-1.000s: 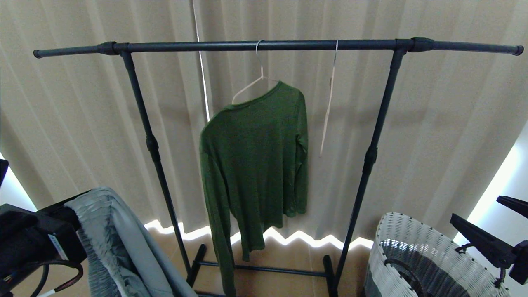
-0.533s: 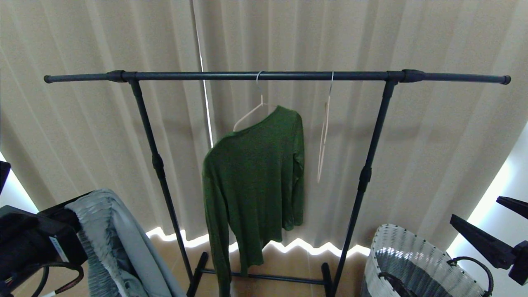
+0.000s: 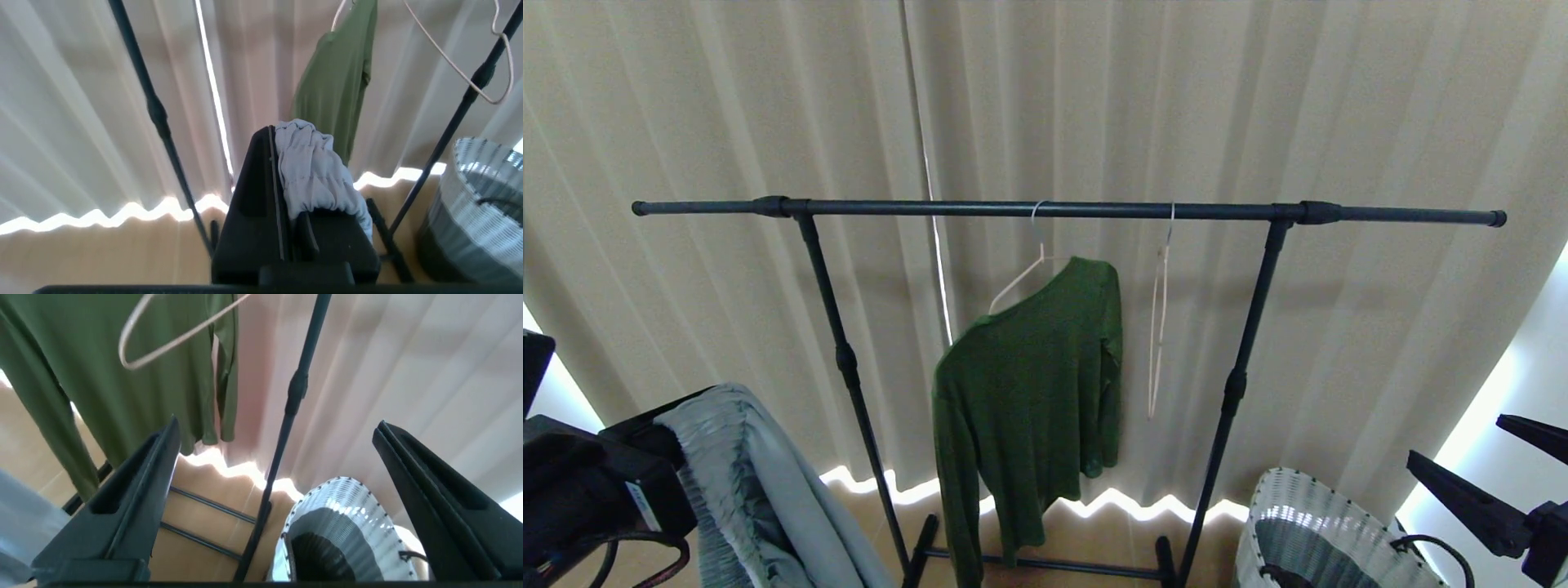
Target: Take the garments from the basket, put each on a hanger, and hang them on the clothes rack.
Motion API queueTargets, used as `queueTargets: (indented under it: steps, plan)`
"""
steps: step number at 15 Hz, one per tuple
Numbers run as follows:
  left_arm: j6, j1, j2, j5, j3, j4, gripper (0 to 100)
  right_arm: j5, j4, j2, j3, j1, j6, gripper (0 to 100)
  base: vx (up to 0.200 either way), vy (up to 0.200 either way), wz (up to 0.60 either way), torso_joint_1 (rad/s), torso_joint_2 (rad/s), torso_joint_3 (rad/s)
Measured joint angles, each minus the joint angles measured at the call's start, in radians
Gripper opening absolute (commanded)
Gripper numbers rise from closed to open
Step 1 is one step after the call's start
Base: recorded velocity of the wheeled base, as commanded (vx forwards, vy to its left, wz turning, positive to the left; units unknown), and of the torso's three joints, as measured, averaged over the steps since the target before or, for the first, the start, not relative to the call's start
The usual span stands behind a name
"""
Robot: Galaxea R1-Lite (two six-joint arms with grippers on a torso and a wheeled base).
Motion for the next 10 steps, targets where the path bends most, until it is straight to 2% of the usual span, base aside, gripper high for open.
queueTargets:
  steps: [3, 10]
  plan:
    - [0.002, 0.0, -0.002, 0.0, 0.002, 0.0, 0, 0.004, -0.001, -0.001, 0.017, 0.0, 0.002, 100, 0.0, 0.0, 0.0, 0.066, -0.14, -0.079]
    - [0.013, -0.002, -0.027, -0.003, 0.004, -0.005, 0, -0.003, 0.0, -0.012, 0.008, 0.0, 0.009, 100, 0.0, 0.0, 0.0, 0.0, 0.0, 0.0]
